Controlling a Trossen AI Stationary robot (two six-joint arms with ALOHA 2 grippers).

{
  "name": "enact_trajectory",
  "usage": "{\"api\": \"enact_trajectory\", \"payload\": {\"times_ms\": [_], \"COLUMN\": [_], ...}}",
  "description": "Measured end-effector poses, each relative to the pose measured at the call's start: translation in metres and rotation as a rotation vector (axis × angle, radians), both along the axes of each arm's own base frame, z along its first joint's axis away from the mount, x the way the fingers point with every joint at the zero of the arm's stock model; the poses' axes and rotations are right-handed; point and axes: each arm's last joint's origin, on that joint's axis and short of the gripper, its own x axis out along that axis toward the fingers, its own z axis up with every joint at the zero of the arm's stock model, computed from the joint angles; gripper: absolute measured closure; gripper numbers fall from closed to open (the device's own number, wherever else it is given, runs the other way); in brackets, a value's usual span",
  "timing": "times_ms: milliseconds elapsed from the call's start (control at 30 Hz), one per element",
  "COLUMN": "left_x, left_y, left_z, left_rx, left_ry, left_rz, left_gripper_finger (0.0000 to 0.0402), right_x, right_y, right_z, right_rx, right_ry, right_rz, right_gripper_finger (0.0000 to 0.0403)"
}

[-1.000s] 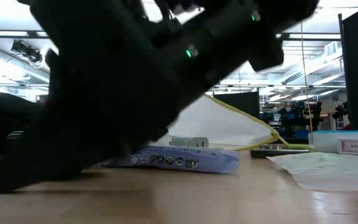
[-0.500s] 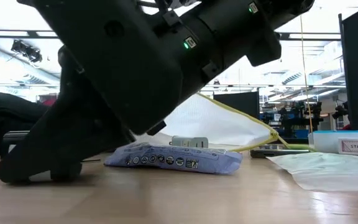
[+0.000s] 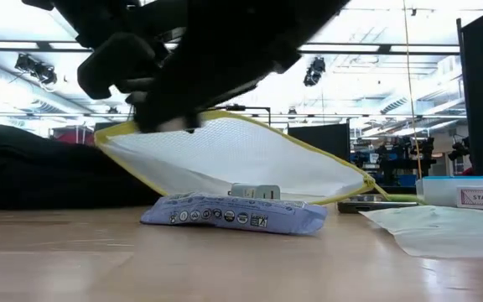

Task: Unpack backpack
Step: Put the black charger adapter into the zip lock bag

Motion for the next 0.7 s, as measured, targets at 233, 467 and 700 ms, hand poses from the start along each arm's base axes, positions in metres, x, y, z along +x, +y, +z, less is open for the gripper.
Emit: {"api": "enact_trajectory", "payload": {"times_ms": [233, 467, 700], "left_x": [0.005, 0.007, 0.009], "left_y": [-0.002, -0.003, -0.003], "left_z": [0.004, 0.007, 0.008], "left_rx": [-0.048, -0.06, -0.07], "left_ry": [-0.074, -0.111, -0.134], "left_rz": [0.024, 0.022, 0.02], "left_gripper_finger": [0.0402, 0.0402, 0.0402], "right_x": [-0.013, -0.009, 0.004], "right_y": [-0.025, -0.053, -0.089], "right_z": [-0.012, -0.016, -0.015], "right_rx": [-0.147, -0.182, -0.212], "right_ry": [0.151, 0.174, 0.146], "right_rz": [-0.211, -0.346, -0.473], "right_gripper_finger": [0.0286, 0.0285, 0.0278]}}
